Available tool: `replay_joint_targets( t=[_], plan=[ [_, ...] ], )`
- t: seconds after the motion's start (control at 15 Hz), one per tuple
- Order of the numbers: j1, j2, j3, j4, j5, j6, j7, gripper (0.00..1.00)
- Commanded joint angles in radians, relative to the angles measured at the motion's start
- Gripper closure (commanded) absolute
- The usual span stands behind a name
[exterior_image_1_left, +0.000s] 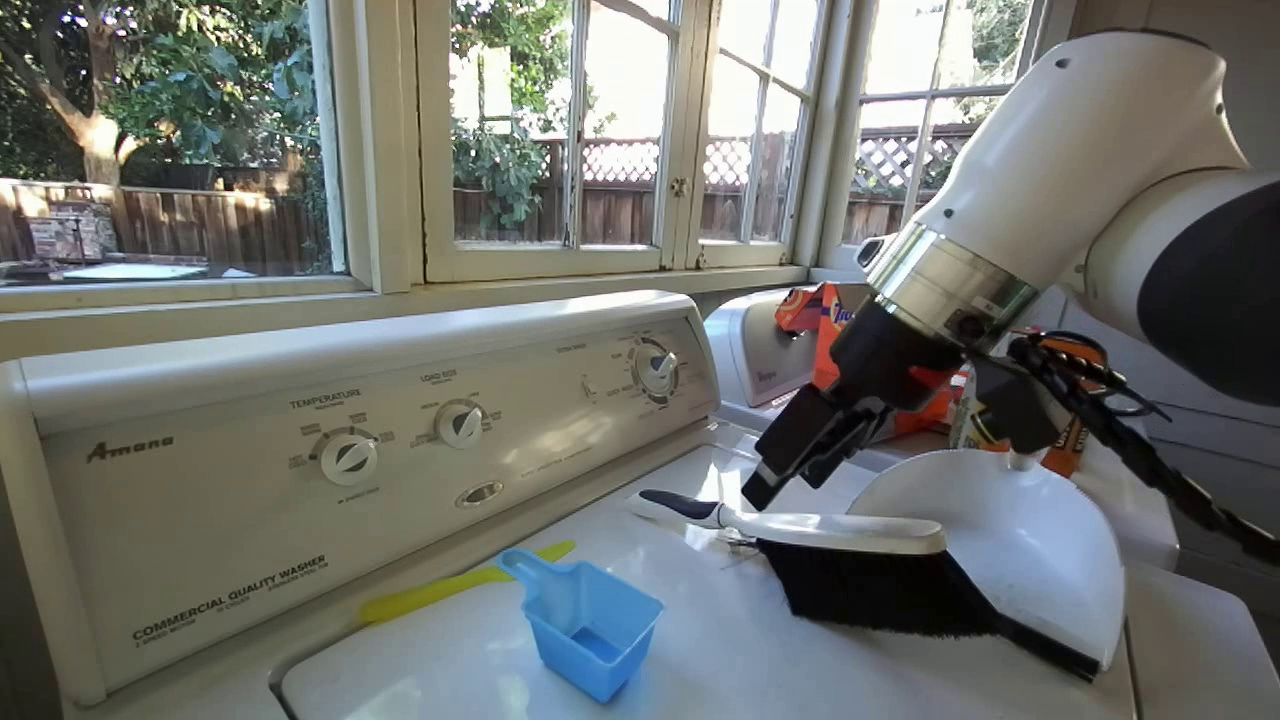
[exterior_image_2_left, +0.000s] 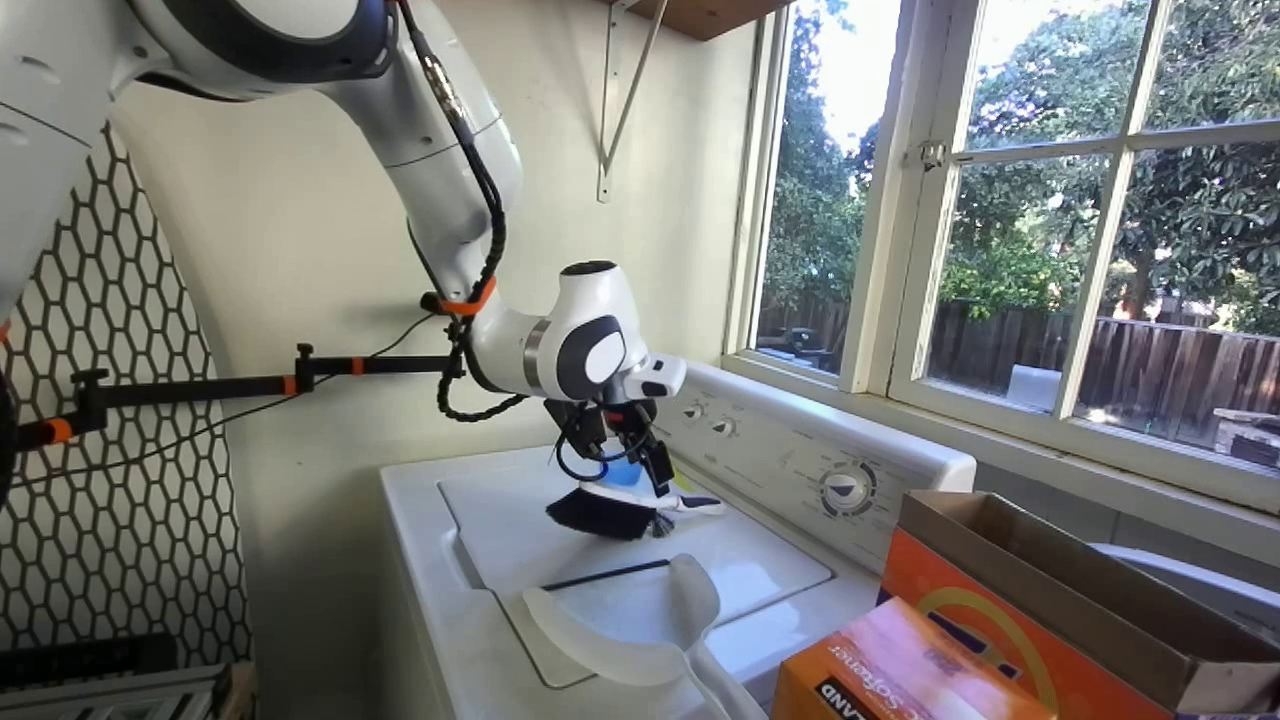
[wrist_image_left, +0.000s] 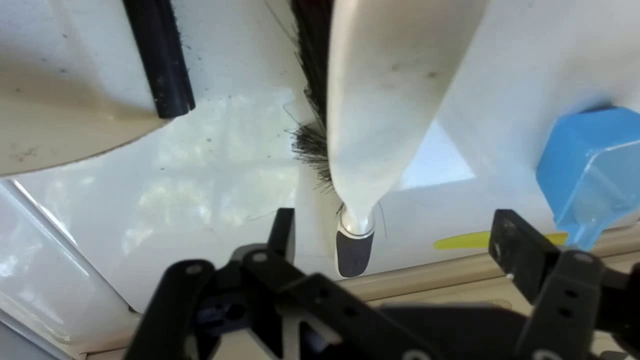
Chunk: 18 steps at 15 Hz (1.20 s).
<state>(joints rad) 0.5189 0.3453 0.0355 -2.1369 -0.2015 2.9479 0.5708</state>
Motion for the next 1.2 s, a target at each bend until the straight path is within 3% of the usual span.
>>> replay_joint_targets(
  t=[0.0,0.73,0.8,1.13],
  plan=[
    [-0.051,-0.072,0.069,-0.02,0.134,-0.062,-0.028,0.0],
    [-0.195,-0.323,0.157,-0.027,0.392,-0.478,-0.012,0.0],
    [-0.195,-0.277,0.162,-0.002,0.349,-0.42,-0.02,0.0],
    [-0.21,-0.31,0.169,-0.012,0.369,-0.462,-0.017,0.0]
  ],
)
